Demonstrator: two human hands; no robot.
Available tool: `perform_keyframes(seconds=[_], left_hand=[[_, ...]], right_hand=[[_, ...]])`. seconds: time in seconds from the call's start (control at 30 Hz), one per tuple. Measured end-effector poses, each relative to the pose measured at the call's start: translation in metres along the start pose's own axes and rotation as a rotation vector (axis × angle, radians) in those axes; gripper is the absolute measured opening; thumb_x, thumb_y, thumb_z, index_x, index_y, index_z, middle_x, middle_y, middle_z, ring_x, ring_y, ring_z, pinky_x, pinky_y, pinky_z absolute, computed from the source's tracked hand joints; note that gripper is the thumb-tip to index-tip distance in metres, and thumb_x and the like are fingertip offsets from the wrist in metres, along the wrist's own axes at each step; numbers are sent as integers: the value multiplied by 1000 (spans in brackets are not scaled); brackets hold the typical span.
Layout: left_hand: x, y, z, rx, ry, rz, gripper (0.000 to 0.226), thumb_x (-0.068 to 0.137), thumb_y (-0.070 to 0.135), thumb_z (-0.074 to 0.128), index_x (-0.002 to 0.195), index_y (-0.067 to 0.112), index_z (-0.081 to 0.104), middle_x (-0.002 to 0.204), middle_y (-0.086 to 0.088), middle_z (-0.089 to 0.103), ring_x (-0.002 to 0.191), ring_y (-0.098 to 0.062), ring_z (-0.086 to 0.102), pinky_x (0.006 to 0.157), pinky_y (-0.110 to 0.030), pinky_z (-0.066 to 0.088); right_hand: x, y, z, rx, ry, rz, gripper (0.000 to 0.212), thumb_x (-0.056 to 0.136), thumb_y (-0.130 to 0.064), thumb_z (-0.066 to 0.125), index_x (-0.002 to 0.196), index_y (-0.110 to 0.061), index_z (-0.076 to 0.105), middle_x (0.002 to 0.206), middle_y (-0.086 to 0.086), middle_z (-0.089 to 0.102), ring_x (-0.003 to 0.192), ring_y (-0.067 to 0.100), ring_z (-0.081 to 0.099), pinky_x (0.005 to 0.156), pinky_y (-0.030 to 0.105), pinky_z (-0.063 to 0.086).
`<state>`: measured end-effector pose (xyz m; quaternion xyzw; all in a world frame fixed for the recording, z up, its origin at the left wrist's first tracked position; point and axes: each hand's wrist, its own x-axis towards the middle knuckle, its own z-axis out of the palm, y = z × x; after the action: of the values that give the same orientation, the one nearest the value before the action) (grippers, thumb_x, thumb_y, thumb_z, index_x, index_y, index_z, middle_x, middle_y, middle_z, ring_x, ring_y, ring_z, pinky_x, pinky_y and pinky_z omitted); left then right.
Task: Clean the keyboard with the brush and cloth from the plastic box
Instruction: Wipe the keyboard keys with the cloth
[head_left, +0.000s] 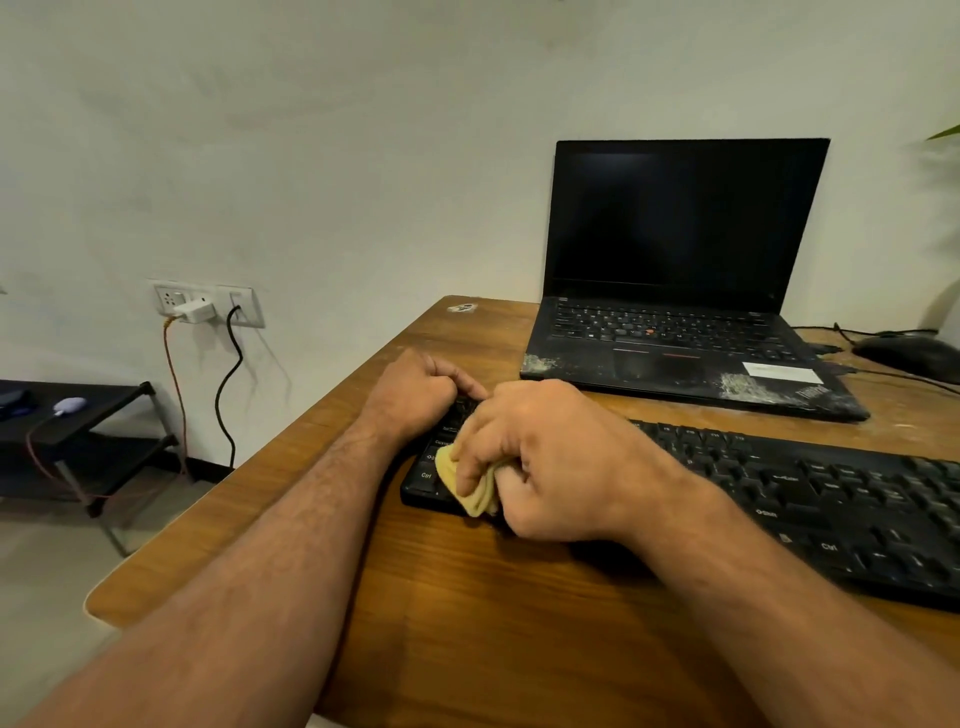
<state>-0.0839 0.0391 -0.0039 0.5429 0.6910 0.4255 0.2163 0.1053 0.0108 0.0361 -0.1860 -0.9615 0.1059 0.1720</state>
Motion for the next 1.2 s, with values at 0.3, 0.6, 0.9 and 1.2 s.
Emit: perform_keyframes(seconds=[0.3,0.6,0.9,1.2], left_hand=[[0,1,1,-30,6,-17,33,59,13,48,64,25,78,64,11,73,72,-13,64,89,-42,56],[3,-1,2,-55,-26,-86,32,83,1,51,73,17,78,67,8,74,73,-15,66,93,-48,54],[2,0,4,-8,18,-67,28,81,6,54,77,19,78,73,7,73,76,-15,66,91,-45,56],[-4,6,1,68,-3,20,38,58,17,40,64,27,77,69,12,74,79,-13,68,83,-36,58]], right_hand=[[6,22,0,-170,-9,123,49,84,-9,50,122,-34,70,133,-20,61,99,5,44,94,20,41],[22,48,12,-169,99,406,46,89,-9,56,123,-38,67,124,-6,69,114,16,58,102,33,48],[17,42,10,-40,106,390,51,93,-7,58,129,-44,61,124,-10,67,87,2,57,80,18,49],[0,12,9,239,55,109,46,73,-6,59,103,-34,78,98,-18,75,87,8,71,74,33,62]])
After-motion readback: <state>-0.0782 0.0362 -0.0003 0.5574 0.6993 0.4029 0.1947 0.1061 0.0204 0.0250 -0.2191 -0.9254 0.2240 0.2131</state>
